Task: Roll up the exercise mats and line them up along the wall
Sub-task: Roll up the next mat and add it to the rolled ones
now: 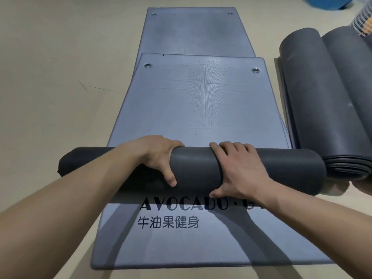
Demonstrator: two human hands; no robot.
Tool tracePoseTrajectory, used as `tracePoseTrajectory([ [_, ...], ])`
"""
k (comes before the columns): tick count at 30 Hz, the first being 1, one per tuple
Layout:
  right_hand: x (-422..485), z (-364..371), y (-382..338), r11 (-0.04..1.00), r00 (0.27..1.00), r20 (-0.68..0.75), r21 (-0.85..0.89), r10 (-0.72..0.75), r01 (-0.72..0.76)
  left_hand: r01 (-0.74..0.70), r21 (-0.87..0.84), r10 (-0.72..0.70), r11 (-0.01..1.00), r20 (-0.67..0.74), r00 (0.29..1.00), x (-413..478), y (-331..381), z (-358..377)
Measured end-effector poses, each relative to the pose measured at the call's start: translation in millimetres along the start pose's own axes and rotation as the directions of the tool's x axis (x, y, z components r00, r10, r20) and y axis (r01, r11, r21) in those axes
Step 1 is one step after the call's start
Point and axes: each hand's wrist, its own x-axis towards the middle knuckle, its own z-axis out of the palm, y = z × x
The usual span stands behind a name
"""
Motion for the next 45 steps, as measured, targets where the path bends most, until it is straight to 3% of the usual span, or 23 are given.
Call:
tracePoseTrajectory([
  [2,9.9,-2.5,4.0,1.0,1.0,0.027,0.016,-0.005,0.004,0.008,0.008,-0.007,1.0,-0.046,0.999,0.8,-1.7,0.6],
  [3,18.2,-7.9,8.5,0.999,0.998,0.066,0.053,-0.013,0.01,0.008,0.064,0.001,0.998,-0.139,0.99,-2.6,-0.9,4.2],
  [6,44.9,-23.6,22.9,0.982,0.981,0.19,0.19,-0.048,0.012,0.093,0.26,0.053,0.961,-0.505,0.862,-19.0,1.5,36.8],
  [8,58.9,-31.1,29.8,0.958,0.963,0.26,0.288,-0.067,-0.011,0.154,0.355,0.081,0.922,-0.566,0.82,-23.0,0.8,58.9],
  [11,59.1,-24.4,32.9,0.959,0.988,0.134,0.28,-0.077,0.037,0.149,0.394,0.11,0.907,-0.563,0.819,-12.8,-9.0,58.3],
  [15,25.8,6.1,29.1,0.998,0.996,-0.061,-0.02,-0.068,0.067,0.086,0.413,0.137,0.907,-0.48,0.867,-6.2,-10.1,31.0],
  [18,30.3,0.4,28.8,0.994,0.996,-0.033,-0.064,-0.087,0.085,0.082,0.389,0.095,0.918,-0.415,0.905,-7.7,-6.1,16.5],
  [24,19.7,-15.2,40.9,0.96,0.933,0.281,0.228,-0.224,0.162,-0.028,0.132,0.034,0.991,-0.045,0.998,-19.1,7.5,23.3],
  [30,-0.5,2.9,16.0,0.991,0.99,0.05,0.012,-0.134,0.134,-0.026,-0.157,0.036,0.987,0.062,0.997,-11.4,0.1,7.2],
  [33,12.5,-6.1,20.1,0.99,0.986,0.103,0.048,-0.134,0.13,-0.021,-0.154,0.02,0.988,-0.012,1.0,-15.9,-2.4,7.9],
  [35,24.8,-18.5,23.3,0.989,0.978,0.163,0.099,-0.129,0.114,0.01,0.014,-0.007,1.0,-0.192,0.981,-27.3,-1.1,9.1],
  [37,38.1,-33.2,27.2,0.979,0.959,0.247,0.18,-0.138,0.095,0.079,0.188,0.001,0.979,-0.394,0.919,-41.0,4.1,20.9],
  [41,61.2,-51.6,33.3,0.939,0.918,0.364,0.343,-0.156,0.023,0.139,0.361,0.057,0.922,-0.482,0.874,-47.7,6.7,67.6],
  [43,55.2,-46.4,31.9,0.961,0.958,0.273,0.276,-0.087,0.008,0.098,0.346,0.085,0.933,-0.478,0.874,-39.5,-1.5,59.0],
  [45,35.1,-31.5,32.6,0.994,1.0,0.03,0.105,0.003,-0.006,0.04,0.288,0.087,0.957,-0.416,0.905,-33.1,-6.2,35.5],
])
